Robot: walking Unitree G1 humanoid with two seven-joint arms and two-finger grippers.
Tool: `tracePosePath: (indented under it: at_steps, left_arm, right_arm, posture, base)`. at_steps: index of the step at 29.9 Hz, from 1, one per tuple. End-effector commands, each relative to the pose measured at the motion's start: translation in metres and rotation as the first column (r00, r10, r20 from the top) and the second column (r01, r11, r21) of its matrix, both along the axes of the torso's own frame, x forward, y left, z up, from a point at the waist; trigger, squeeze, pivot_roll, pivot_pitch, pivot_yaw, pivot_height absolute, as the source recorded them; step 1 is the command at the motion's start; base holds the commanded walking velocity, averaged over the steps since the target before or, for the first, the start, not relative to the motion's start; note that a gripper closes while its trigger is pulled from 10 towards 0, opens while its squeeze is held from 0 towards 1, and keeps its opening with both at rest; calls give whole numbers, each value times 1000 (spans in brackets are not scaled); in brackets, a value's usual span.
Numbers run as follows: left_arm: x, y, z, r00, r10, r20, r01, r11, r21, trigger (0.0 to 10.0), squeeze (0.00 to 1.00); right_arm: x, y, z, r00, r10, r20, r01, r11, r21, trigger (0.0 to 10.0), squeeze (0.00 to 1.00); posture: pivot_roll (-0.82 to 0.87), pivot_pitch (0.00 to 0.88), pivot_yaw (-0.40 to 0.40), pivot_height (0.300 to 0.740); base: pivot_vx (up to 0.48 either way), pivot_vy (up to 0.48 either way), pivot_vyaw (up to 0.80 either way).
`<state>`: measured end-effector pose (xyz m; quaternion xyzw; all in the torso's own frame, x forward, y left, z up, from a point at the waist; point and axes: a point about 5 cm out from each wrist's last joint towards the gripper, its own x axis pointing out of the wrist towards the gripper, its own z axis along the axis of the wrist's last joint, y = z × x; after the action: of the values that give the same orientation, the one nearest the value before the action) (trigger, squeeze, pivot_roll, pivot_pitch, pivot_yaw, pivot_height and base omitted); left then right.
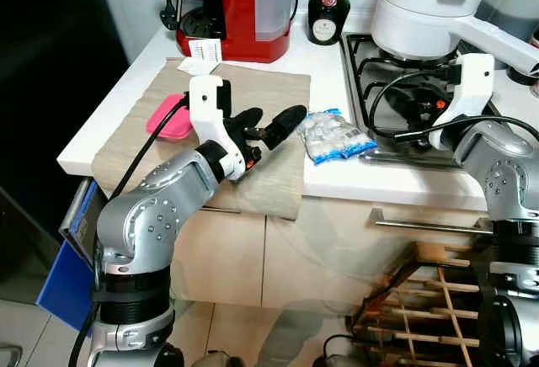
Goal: Restocking fridge
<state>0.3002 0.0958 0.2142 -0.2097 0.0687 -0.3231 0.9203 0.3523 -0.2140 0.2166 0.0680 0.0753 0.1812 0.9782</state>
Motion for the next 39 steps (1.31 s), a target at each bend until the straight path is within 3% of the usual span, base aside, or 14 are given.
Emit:
tracePosePath:
  at_steps: [1,3,4,10,11,12,23,31,39]
  left_arm:
    - [-1,-3,4,1000,-19,2,19,1000,11,10000,1000]
    - [-1,-3,3,1000,-25,1,25,1000,18,10000,1000]
    - [-1,-5,1,1000,-30,-6,31,999,29,10000,1000]
    - [0,-6,-2,999,-39,-20,40,998,47,10000,1000]
    - [0,-6,-2,999,-42,-22,43,998,47,10000,455]
    - [-1,-6,-2,999,-44,-23,45,998,47,10000,0]
    - [-3,-3,-4,998,-48,-41,50,998,49,10000,0]
    - [-4,-2,-5,997,-51,-55,54,997,56,10000,0]
    - [-3,-3,-5,997,-53,-62,56,997,55,10000,0]
  right_arm:
    - [1,4,6,998,60,-5,-60,998,-4,10000,1000]
    - [0,6,4,996,83,-18,-84,996,-13,10000,1000]
    - [2,6,1,996,86,-32,-86,996,-8,10000,0]
    - [7,5,-5,994,97,-57,-96,995,14,10000,0]
    - [8,5,-7,992,106,-66,-104,994,20,10000,0]
    - [10,5,-9,991,112,-75,-111,993,27,10000,0]
    - [12,1,-26,962,209,-178,-212,977,3,10000,0]
    - [13,-10,-34,936,245,-252,-273,959,-80,10000,0]
    - [16,0,-41,896,328,-299,-363,930,-68,10000,0]
  posture:
    - [-46,0,35,740]
    - [-47,0,39,740]
    - [-48,0,41,740]
    - [-47,0,44,740]
    - [-46,0,46,740]
    - [-46,0,46,740]
    - [-27,0,37,740]
    - [-29,0,37,740]
    - [-34,0,33,740]
  base:
    - [0,0,0]
    - [0,0,0]
    - [0,0,0]
    - [0,0,0]
    - [0,0,0]
    - [0,0,0]
    - [0,0,0]
    - [0,0,0]
    - [0,0,0]
